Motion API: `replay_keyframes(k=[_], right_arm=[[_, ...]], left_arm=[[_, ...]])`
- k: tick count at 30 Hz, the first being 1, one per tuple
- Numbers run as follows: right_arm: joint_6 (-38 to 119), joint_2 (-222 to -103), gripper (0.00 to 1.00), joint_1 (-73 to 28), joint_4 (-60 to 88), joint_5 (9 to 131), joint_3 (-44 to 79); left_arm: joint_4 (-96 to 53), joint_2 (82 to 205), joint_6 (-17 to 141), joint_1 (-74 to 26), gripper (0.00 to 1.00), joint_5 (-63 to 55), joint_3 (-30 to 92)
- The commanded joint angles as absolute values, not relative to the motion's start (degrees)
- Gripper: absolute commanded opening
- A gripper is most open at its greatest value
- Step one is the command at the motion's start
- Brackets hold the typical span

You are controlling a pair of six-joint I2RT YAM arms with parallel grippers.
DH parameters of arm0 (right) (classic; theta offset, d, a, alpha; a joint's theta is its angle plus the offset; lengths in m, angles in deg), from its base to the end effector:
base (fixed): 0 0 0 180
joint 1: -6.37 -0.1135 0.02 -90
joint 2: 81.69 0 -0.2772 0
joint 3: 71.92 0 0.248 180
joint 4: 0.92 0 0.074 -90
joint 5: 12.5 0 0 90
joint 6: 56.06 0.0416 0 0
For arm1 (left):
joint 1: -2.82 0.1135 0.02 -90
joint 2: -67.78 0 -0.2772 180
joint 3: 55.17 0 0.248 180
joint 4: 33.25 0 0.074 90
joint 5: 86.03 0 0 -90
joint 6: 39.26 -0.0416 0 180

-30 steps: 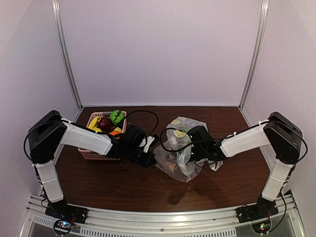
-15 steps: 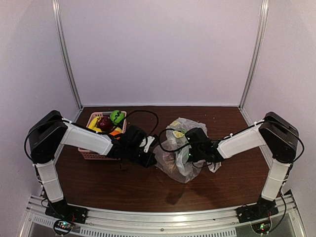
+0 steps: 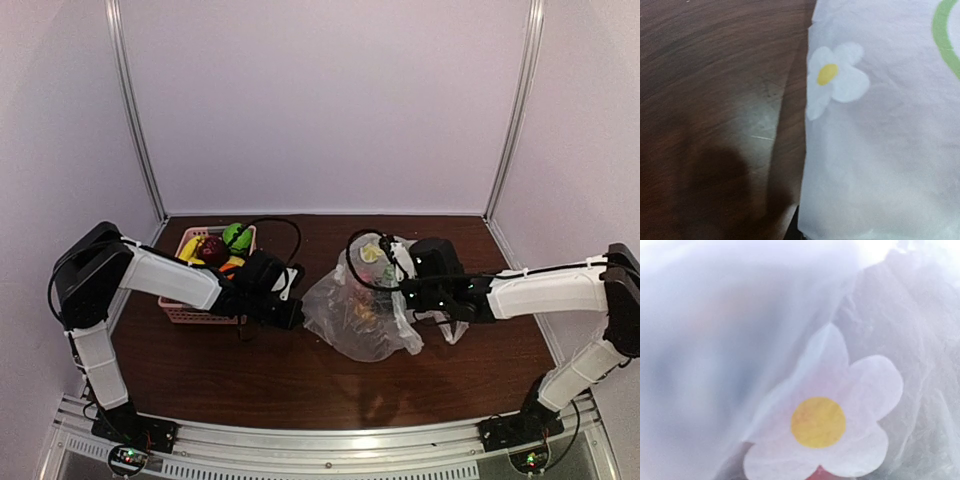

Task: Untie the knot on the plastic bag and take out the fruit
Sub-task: Pick up the fake fruit from the takeout bag.

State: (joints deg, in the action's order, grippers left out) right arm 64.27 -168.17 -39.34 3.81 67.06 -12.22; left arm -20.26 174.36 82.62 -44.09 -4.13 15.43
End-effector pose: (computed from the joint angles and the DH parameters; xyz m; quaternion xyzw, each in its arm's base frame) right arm 0.2197 0.2360 0.2184 -0.1603 0.8552 0.3622 0.3344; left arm 0.2522 -0.2782 0.1466 0.1467 0.9230 -0.2730 0.2282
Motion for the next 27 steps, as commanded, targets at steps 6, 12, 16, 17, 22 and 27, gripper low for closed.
replay_keyframes(k=[6,12,16,17,22,27], right_arm=[[59.8,-151.7,0.56,-36.9,14.4,73.4,-17.1],[58.7,-142.7,0.57,-35.5,21.5,75.7,-18.1],[58.2,-138.1,0.57,-35.4,24.9,75.1,-18.5],[58.0,-137.1,0.57,-35.3,25.3,74.4,-18.5],[57.8,-131.5,0.58,-35.4,25.9,69.8,-18.6],[57.9,-126.6,0.58,-35.5,24.0,63.8,-18.5]], left_arm=[[-21.9,172.1,85.4,-41.0,0.0,-1.3,14.5],[-21.8,172.2,85.5,-40.0,0.0,-1.6,15.2],[-21.2,172.0,84.5,-39.9,0.0,-1.9,16.6],[-20.9,172.0,84.2,-39.9,0.0,-1.9,17.1],[-19.6,171.7,83.5,-39.9,0.09,-2.2,18.7],[-17.5,168.5,82.0,-39.9,0.45,-2.1,19.0]])
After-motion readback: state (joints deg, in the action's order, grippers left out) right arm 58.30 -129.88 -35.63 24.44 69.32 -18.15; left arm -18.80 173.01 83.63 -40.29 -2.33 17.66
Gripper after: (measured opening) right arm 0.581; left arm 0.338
